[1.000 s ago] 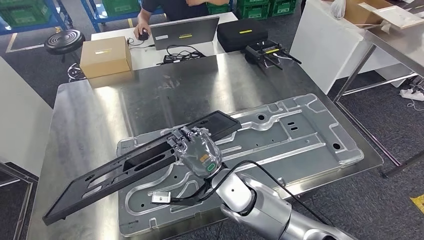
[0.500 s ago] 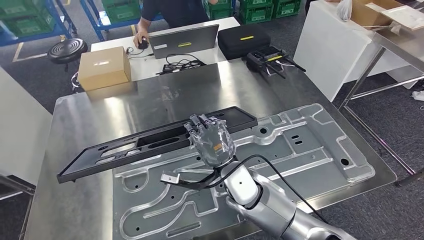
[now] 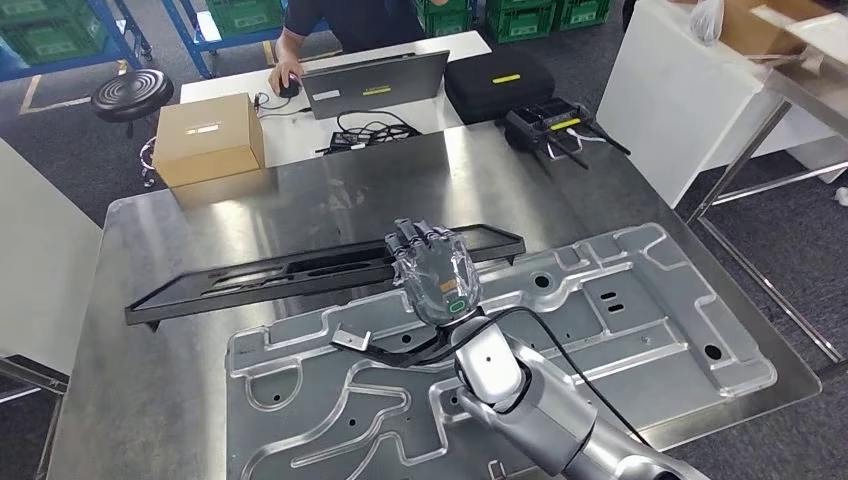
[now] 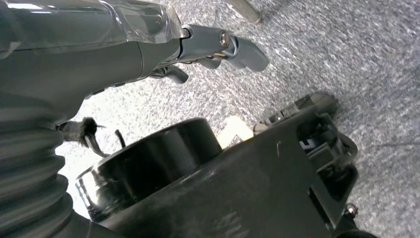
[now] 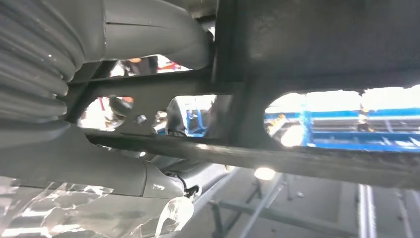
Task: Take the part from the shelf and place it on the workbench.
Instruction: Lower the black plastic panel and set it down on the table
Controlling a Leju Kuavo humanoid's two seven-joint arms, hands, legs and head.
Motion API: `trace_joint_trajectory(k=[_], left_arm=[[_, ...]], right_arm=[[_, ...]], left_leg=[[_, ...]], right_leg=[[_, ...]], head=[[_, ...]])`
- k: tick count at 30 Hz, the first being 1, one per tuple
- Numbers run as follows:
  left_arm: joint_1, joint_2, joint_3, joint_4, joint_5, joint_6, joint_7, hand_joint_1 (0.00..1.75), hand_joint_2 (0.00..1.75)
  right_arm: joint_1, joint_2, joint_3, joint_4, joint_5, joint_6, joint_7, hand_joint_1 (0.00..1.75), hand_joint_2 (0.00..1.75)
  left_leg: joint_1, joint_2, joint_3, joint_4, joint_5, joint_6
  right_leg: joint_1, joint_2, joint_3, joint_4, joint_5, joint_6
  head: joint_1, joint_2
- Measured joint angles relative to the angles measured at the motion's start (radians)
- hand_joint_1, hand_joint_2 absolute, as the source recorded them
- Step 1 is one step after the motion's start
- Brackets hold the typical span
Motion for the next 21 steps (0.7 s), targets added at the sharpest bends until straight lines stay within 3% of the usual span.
trace_joint_trajectory(k=[3,4,5,6,8,10,12,14,16,18,19,20,21], left_arm=[[0.0,-0.004,-0.001,0.0,-0.004,0.0,0.001,0.0,1.75],[-0.001,-0.005,-0.001,0.0,-0.004,0.0,0.001,0.0,1.75],[-0.001,-0.005,-0.001,0.0,-0.002,0.001,0.002,0.0,1.31],[-0.001,-0.006,0.0,0.0,0.0,0.003,0.004,0.0,0.87],[-0.001,-0.003,0.0,0.0,0.008,0.005,0.009,0.0,0.0],[-0.002,0.001,0.001,0.0,0.014,0.005,0.01,0.0,0.0],[-0.003,0.004,0.001,0.0,0.018,0.002,0.007,0.0,0.0],[-0.002,0.005,0.001,0.0,0.019,0.0,0.004,0.0,0.0],[-0.001,0.006,0.002,0.0,0.019,-0.001,0.003,0.0,0.0],[-0.001,0.006,0.002,0.0,0.019,-0.002,0.003,0.0,0.0],[0.0,0.006,0.001,0.0,0.019,-0.003,0.002,0.0,0.0],[0.002,0.006,0.001,0.0,0.019,-0.004,0.002,0.0,0.0],[0.004,0.005,0.001,0.0,0.019,-0.004,0.002,0.0,0.0]], right_arm=[[0.003,-0.004,-0.003,-0.002,-0.005,0.002,-0.006,0.0,0.0],[0.007,-0.005,-0.003,-0.002,-0.005,0.004,-0.007,0.0,0.0],[0.01,-0.007,-0.003,-0.002,-0.006,0.006,-0.009,0.0,0.0],[0.012,-0.008,-0.003,-0.002,-0.006,0.009,-0.01,0.0,0.0],[0.013,-0.009,-0.003,-0.006,-0.008,0.015,-0.011,0.0,0.0],[0.013,-0.008,-0.003,-0.013,-0.012,0.021,-0.011,0.0,0.0],[0.013,-0.008,-0.005,-0.018,-0.017,0.025,-0.011,0.0,0.0],[0.012,-0.008,-0.005,-0.022,-0.018,0.028,-0.01,0.0,0.0],[0.011,-0.008,-0.006,-0.026,-0.02,0.03,-0.011,0.0,0.0],[0.011,-0.008,-0.006,-0.028,-0.023,0.03,-0.011,0.0,0.0],[0.012,-0.008,-0.005,-0.028,-0.024,0.03,-0.012,0.0,0.0],[0.012,-0.008,-0.005,-0.029,-0.025,0.03,-0.013,0.0,0.0],[0.012,-0.008,-0.005,-0.029,-0.026,0.031,-0.013,0.0,0.0]], left_leg=[[0.009,-0.005,0.008,-0.008,-0.001,0.005],[0.01,-0.007,0.008,-0.008,-0.002,0.005],[0.012,-0.008,0.008,-0.006,-0.004,0.002],[0.014,-0.009,0.008,-0.001,-0.007,-0.003],[0.017,-0.009,0.003,0.021,-0.02,-0.019],[0.015,-0.007,-0.002,0.044,-0.04,-0.037],[0.015,-0.005,-0.002,0.05,-0.051,-0.046],[0.021,-0.001,-0.008,0.073,-0.063,-0.052],[0.024,0.002,-0.05,0.167,-0.113,-0.059],[0.024,0.003,-0.118,0.308,-0.18,-0.064],[0.025,0.004,-0.142,0.355,-0.194,-0.065],[0.025,0.004,-0.15,0.366,-0.19,-0.063],[0.024,0.004,-0.138,0.334,-0.167,-0.059]], right_leg=[[-0.005,-0.001,-0.112,0.195,-0.075,0.013],[-0.009,-0.001,-0.142,0.236,-0.082,0.019],[-0.013,-0.002,-0.151,0.238,-0.069,0.025],[-0.018,-0.003,-0.137,0.197,-0.04,0.031],[-0.028,-0.009,-0.069,0.058,0.026,0.045],[-0.031,-0.011,-0.028,-0.016,0.051,0.038],[-0.028,-0.007,-0.029,-0.017,0.051,0.017],[-0.027,-0.005,-0.029,-0.017,0.055,0.003],[-0.028,-0.004,-0.028,-0.018,0.056,-0.007],[-0.027,-0.005,-0.029,-0.018,0.055,-0.011],[-0.026,-0.006,-0.029,-0.018,0.054,-0.012],[-0.025,-0.006,-0.029,-0.018,0.054,-0.012],[-0.025,-0.006,-0.028,-0.018,0.053,-0.011]], head=[[0.0,0.0],[0.0,0.0],[0.0,0.0],[0.0,0.0],[0.0,0.0],[0.0,0.0],[-0.002,0.0],[-0.002,0.0],[-0.002,0.0],[-0.002,0.0],[-0.002,0.0],[-0.002,0.0],[-0.002,0.0]])
